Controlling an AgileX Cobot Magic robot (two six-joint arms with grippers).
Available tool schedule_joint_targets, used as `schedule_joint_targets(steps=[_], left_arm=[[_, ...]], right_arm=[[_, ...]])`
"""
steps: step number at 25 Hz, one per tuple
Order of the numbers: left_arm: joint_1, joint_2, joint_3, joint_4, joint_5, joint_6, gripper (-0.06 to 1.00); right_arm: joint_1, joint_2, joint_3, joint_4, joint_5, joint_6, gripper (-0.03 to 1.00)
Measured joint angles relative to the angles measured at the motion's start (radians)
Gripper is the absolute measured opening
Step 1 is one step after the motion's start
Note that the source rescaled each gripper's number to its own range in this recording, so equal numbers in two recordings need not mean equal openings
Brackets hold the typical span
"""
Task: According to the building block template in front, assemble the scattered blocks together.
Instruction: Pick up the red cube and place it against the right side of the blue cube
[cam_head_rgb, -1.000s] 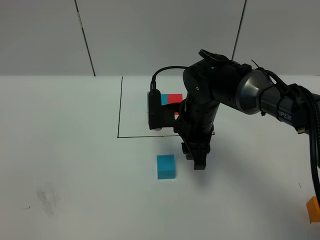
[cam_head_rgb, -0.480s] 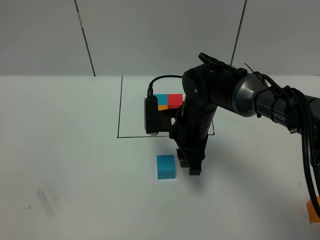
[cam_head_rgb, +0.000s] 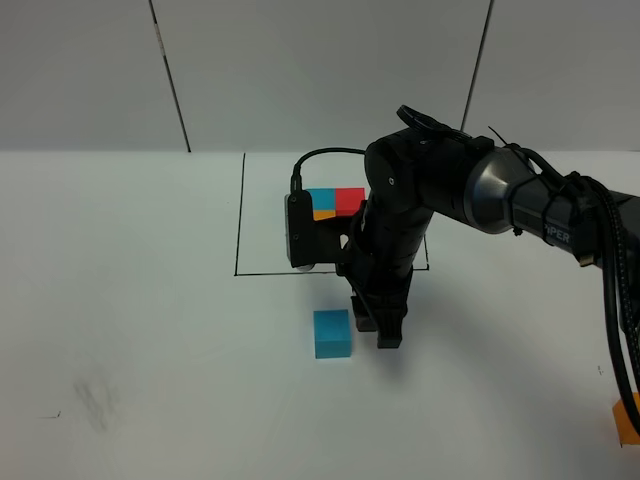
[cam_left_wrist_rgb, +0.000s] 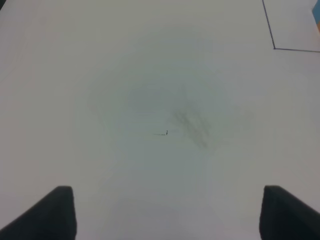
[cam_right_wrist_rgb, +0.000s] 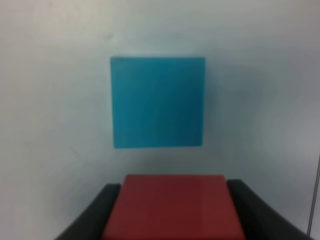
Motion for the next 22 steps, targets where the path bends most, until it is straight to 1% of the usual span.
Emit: schedule_joint_targets(steps=[14, 22], left_arm=[[0.000, 0.000, 0.000, 0.000, 0.000, 0.000, 0.65], [0.000, 0.000, 0.000, 0.000, 0.000, 0.000, 0.65]], right_arm=[[0.000, 0.056, 0.000, 0.011, -0.005, -0.001, 0.01], [0.000, 0.066, 0.000, 0.030, -0.028, -0.035, 0.01]])
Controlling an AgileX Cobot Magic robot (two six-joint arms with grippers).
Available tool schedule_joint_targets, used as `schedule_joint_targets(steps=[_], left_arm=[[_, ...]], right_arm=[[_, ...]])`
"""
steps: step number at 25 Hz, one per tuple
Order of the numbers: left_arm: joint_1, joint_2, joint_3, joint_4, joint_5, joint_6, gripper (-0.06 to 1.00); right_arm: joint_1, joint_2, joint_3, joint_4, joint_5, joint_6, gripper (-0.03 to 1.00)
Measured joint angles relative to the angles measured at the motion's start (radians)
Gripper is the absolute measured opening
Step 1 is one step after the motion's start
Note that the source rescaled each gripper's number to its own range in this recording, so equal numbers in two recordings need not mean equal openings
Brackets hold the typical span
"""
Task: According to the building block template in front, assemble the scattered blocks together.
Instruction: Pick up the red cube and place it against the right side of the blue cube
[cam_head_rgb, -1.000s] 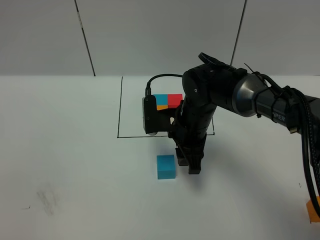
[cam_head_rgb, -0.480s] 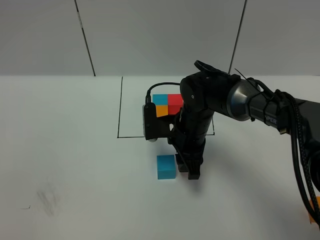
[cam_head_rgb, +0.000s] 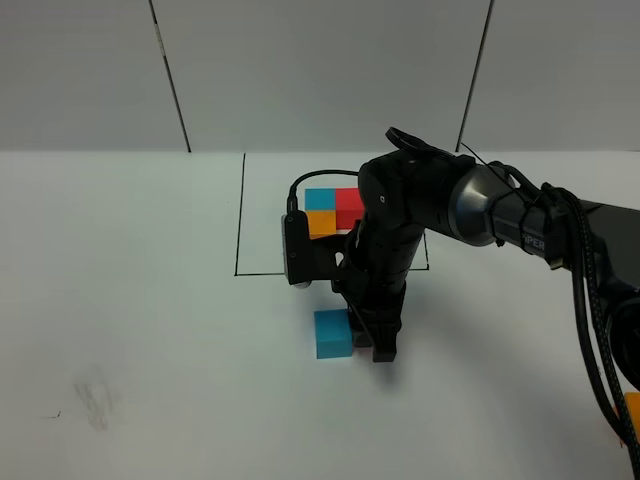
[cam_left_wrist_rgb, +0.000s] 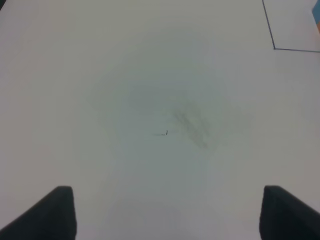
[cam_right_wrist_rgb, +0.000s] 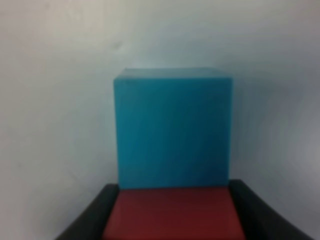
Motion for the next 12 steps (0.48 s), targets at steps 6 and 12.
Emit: schedule_joint_targets(steps=[6, 12], left_arm=[[0.000, 0.000, 0.000, 0.000, 0.000, 0.000, 0.65], [0.000, 0.000, 0.000, 0.000, 0.000, 0.000, 0.65]], right_arm=[[0.000, 0.002, 0.000, 0.002, -0.002, -0.010, 0.01], [0.000, 0.016, 0.000, 0.004, -0.005, -0.014, 0.01]])
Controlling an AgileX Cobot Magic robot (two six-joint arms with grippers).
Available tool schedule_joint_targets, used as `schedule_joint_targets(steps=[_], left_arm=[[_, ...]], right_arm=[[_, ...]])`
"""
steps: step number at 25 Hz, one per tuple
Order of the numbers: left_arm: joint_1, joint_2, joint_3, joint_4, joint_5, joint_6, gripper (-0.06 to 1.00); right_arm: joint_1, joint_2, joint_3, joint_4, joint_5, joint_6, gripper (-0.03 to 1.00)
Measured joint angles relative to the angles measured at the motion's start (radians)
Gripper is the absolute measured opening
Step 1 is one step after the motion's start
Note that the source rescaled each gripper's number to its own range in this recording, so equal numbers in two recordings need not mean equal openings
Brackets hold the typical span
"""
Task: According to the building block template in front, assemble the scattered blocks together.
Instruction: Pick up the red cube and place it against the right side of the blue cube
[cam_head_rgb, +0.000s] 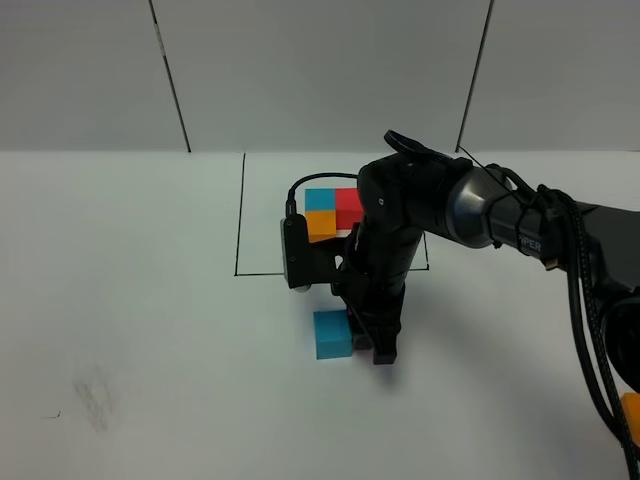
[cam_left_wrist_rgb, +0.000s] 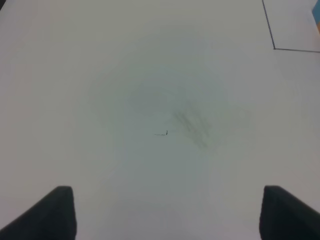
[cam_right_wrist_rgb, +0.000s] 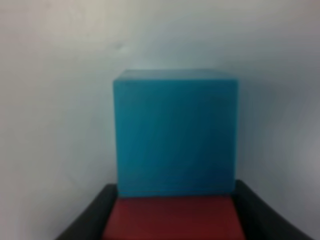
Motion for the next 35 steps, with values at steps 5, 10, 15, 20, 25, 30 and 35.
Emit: schedule_joint_targets(steps=[5, 10, 15, 20, 25, 30, 35], left_arm=[[0.000, 0.000, 0.000, 0.000, 0.000, 0.000, 0.65], [0.000, 0.000, 0.000, 0.000, 0.000, 0.000, 0.65], [0.000, 0.000, 0.000, 0.000, 0.000, 0.000, 0.65], [0.000, 0.000, 0.000, 0.000, 0.000, 0.000, 0.65], [0.000, 0.000, 0.000, 0.000, 0.000, 0.000, 0.65], [0.000, 0.000, 0.000, 0.000, 0.000, 0.000, 0.65], [0.000, 0.000, 0.000, 0.000, 0.000, 0.000, 0.65]], right_arm=[[0.000, 0.024, 0.000, 0.003, -0.002, -0.003, 0.01], [0.000, 0.042, 0.000, 0.007, -0.007, -0.019, 0.01], [0.000, 0.049, -0.002, 0.010, -0.007, -0.034, 0.01], [0.000, 0.051, -0.002, 0.010, -0.017, -0.040, 0.01], [0.000, 0.052, -0.002, 0.010, -0.043, -0.044, 0.01], [0.000, 0.052, -0.002, 0.010, -0.046, -0.041, 0.01], [0.000, 0.052, -0.002, 0.010, -0.051, -0.027, 0.05]])
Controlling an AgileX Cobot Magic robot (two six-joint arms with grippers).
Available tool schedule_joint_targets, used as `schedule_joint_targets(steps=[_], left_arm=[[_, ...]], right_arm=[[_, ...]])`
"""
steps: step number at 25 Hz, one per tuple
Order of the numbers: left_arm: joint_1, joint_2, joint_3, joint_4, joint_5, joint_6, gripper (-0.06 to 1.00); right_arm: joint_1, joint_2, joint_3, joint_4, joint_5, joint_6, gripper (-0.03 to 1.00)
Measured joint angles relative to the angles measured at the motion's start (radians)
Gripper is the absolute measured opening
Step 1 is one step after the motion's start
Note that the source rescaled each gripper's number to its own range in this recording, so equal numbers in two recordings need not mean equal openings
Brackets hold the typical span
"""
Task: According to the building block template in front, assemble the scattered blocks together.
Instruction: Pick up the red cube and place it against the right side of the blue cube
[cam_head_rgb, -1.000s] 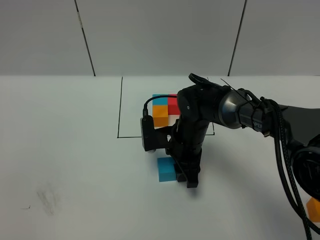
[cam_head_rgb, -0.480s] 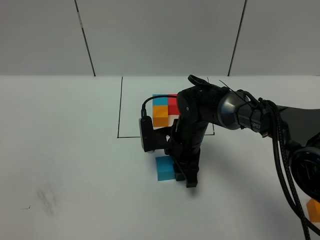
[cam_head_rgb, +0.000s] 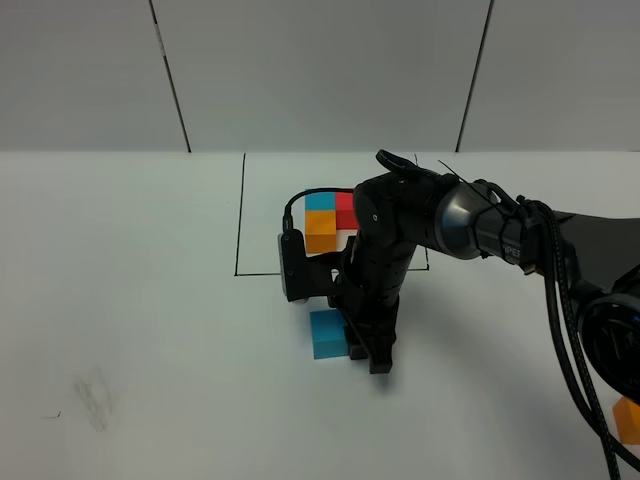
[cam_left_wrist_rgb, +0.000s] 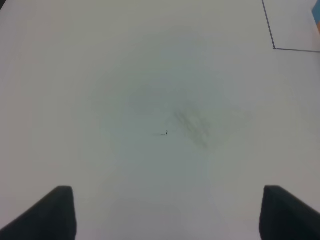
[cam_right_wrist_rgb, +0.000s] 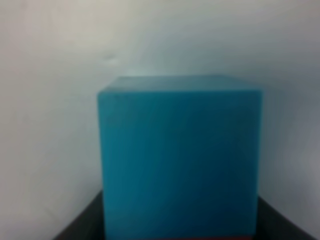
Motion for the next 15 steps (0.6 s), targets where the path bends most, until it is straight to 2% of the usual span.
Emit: schedule_joint_targets(steps=[1, 5, 7, 10, 13, 15], left_arm=[[0.000, 0.000, 0.000, 0.000, 0.000, 0.000, 0.65], [0.000, 0.000, 0.000, 0.000, 0.000, 0.000, 0.65], [0.000, 0.000, 0.000, 0.000, 0.000, 0.000, 0.65], [0.000, 0.000, 0.000, 0.000, 0.000, 0.000, 0.65], [0.000, 0.000, 0.000, 0.000, 0.000, 0.000, 0.65], [0.000, 0.000, 0.000, 0.000, 0.000, 0.000, 0.65]], right_arm=[[0.000, 0.001, 0.000, -0.003, -0.007, 0.005, 0.10], [0.000, 0.001, -0.003, -0.016, -0.031, 0.033, 0.44], [0.000, -0.001, -0.004, -0.022, -0.032, 0.055, 0.56], [0.000, -0.011, -0.003, -0.035, 0.007, 0.101, 0.66], [-0.007, -0.056, -0.001, -0.042, 0.107, 0.199, 0.68], [-0.019, -0.104, -0.001, -0.042, 0.175, 0.308, 0.69]])
